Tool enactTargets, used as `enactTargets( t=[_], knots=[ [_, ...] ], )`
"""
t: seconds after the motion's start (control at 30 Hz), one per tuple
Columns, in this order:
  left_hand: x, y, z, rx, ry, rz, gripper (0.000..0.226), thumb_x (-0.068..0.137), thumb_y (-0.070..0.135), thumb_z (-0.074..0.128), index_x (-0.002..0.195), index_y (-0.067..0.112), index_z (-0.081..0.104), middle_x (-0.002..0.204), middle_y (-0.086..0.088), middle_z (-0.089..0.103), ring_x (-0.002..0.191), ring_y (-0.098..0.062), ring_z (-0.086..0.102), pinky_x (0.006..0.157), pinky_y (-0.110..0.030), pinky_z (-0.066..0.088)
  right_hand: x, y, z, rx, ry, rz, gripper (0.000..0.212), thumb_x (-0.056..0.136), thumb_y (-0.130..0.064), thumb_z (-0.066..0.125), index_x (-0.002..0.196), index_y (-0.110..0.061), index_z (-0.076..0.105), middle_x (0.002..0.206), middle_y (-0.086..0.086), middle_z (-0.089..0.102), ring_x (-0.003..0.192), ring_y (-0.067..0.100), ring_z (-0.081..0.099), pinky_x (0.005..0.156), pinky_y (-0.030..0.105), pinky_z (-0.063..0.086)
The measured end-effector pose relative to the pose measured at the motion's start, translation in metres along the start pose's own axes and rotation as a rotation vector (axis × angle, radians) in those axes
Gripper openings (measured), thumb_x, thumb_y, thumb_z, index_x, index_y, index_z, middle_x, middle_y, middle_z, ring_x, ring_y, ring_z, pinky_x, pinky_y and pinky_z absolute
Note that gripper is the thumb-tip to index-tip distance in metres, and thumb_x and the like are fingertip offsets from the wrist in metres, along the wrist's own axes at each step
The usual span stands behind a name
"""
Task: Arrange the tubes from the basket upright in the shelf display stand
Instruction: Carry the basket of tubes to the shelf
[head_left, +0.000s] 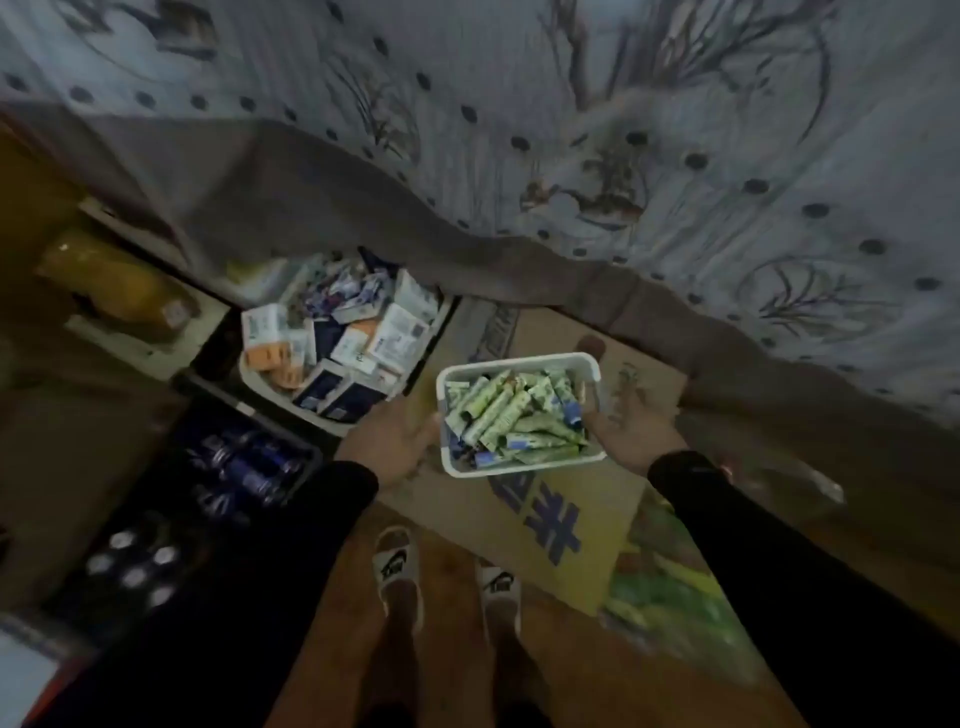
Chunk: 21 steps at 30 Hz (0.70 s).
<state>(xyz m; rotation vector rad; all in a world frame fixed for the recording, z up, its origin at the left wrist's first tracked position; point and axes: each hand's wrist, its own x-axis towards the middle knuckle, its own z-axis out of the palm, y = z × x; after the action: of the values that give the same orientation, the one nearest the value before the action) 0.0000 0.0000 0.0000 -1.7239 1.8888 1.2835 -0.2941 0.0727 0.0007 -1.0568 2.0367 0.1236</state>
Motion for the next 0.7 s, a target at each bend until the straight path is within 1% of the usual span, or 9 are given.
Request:
enactTargets(
  t=[0.07, 0.1, 0.13, 0.2, 0.23, 0.27, 0.33, 0.5, 0.7],
  knots=[
    [0.023, 0.001, 0.025, -0.065, -0.022, -0.035, 0.066, 0.096, 0.066, 0.036, 0.139, 0.018, 0.046, 0.137, -0.015, 0.052, 0.111, -0.027, 0.055, 0.089, -0.033, 0.04, 0.025, 0.013, 0.012, 0.012, 0.013, -0.012, 0.09, 0.092, -0.069, 0.036, 0.153, -0.007, 0.012, 0.157, 0.017, 0.024, 0.134, 0.033, 0.04, 0.102, 0.037, 0.036],
    [0.035, 0.001, 0.037, -0.113, -0.017, -0.052, 0.054, 0.092, 0.07, 0.036, 0.114, 0.026, 0.057, 0.116, -0.017, 0.058, 0.092, -0.024, 0.054, 0.08, -0.035, 0.039, 0.04, 0.021, 0.019, 0.018, 0.012, -0.01, 0.09, 0.093, -0.067, 0.038, 0.153, -0.005, 0.014, 0.157, 0.017, 0.022, 0.137, 0.033, 0.037, 0.104, 0.036, 0.034],
    [0.048, -0.001, 0.051, -0.135, -0.01, -0.079, 0.042, 0.089, 0.075, 0.036, 0.088, 0.036, 0.05, 0.094, -0.014, 0.055, 0.078, -0.021, 0.049, 0.072, -0.036, 0.038, 0.053, 0.027, 0.026, 0.037, -0.005, 0.002, 0.091, 0.092, -0.068, 0.038, 0.153, -0.005, 0.016, 0.157, 0.017, 0.022, 0.138, 0.033, 0.035, 0.106, 0.037, 0.033],
    [0.069, -0.001, 0.076, -0.249, 0.014, -0.115, 0.046, 0.086, 0.08, 0.036, 0.074, 0.035, 0.039, 0.077, -0.003, 0.046, 0.067, -0.021, 0.045, 0.065, -0.037, 0.036, 0.075, 0.04, 0.041, 0.08, -0.032, 0.016, 0.087, 0.089, -0.073, 0.038, 0.147, -0.009, 0.029, 0.15, 0.014, 0.035, 0.13, 0.032, 0.043, 0.102, 0.04, 0.039],
    [0.075, 0.001, 0.084, -0.322, 0.029, -0.117, 0.052, 0.086, 0.08, 0.037, 0.087, 0.03, 0.052, 0.085, -0.002, 0.053, 0.072, -0.024, 0.051, 0.066, -0.036, 0.037, 0.084, 0.045, 0.047, 0.126, -0.04, -0.005, 0.079, 0.088, -0.072, 0.039, 0.14, -0.013, 0.037, 0.14, 0.011, 0.045, 0.119, 0.028, 0.051, 0.094, 0.039, 0.042],
    [0.08, 0.005, 0.09, -0.372, 0.037, -0.121, 0.059, 0.089, 0.075, 0.04, 0.118, 0.026, 0.057, 0.107, -0.003, 0.06, 0.09, -0.027, 0.06, 0.074, -0.036, 0.039, 0.088, 0.046, 0.052, 0.184, -0.034, -0.026, 0.069, 0.09, -0.069, 0.041, 0.133, -0.016, 0.042, 0.13, 0.006, 0.053, 0.107, 0.023, 0.056, 0.087, 0.037, 0.044],
    [0.087, 0.012, 0.102, -0.498, 0.081, -0.186, 0.072, 0.096, 0.06, 0.045, 0.153, 0.021, 0.027, 0.15, -0.002, 0.043, 0.128, -0.026, 0.05, 0.087, -0.033, 0.036, 0.095, 0.05, 0.063, 0.335, -0.021, -0.038, 0.053, 0.092, -0.061, 0.048, 0.127, -0.02, 0.045, 0.116, -0.001, 0.058, 0.095, 0.013, 0.059, 0.08, 0.034, 0.043],
    [0.084, 0.021, 0.106, -0.543, 0.163, -0.169, 0.071, 0.096, 0.052, 0.053, 0.151, 0.014, 0.027, 0.15, -0.004, 0.042, 0.123, -0.021, 0.05, 0.087, -0.026, 0.033, 0.088, 0.044, 0.07, 0.507, 0.026, -0.009, 0.07, 0.08, -0.07, 0.053, 0.129, -0.02, 0.044, 0.127, 0.002, 0.053, 0.114, 0.024, 0.055, 0.097, 0.043, 0.046],
    [0.038, 0.008, 0.085, -0.58, 0.174, -0.129, 0.091, 0.088, 0.063, 0.057, 0.155, 0.018, 0.014, 0.159, -0.001, 0.028, 0.141, -0.024, 0.036, 0.101, -0.032, 0.034, 0.049, 0.028, 0.057, 0.455, -0.029, -0.028, 0.089, 0.061, -0.094, 0.046, 0.115, -0.024, 0.048, 0.119, 0.002, 0.055, 0.108, 0.022, 0.056, 0.097, 0.048, 0.048]
  ],
)
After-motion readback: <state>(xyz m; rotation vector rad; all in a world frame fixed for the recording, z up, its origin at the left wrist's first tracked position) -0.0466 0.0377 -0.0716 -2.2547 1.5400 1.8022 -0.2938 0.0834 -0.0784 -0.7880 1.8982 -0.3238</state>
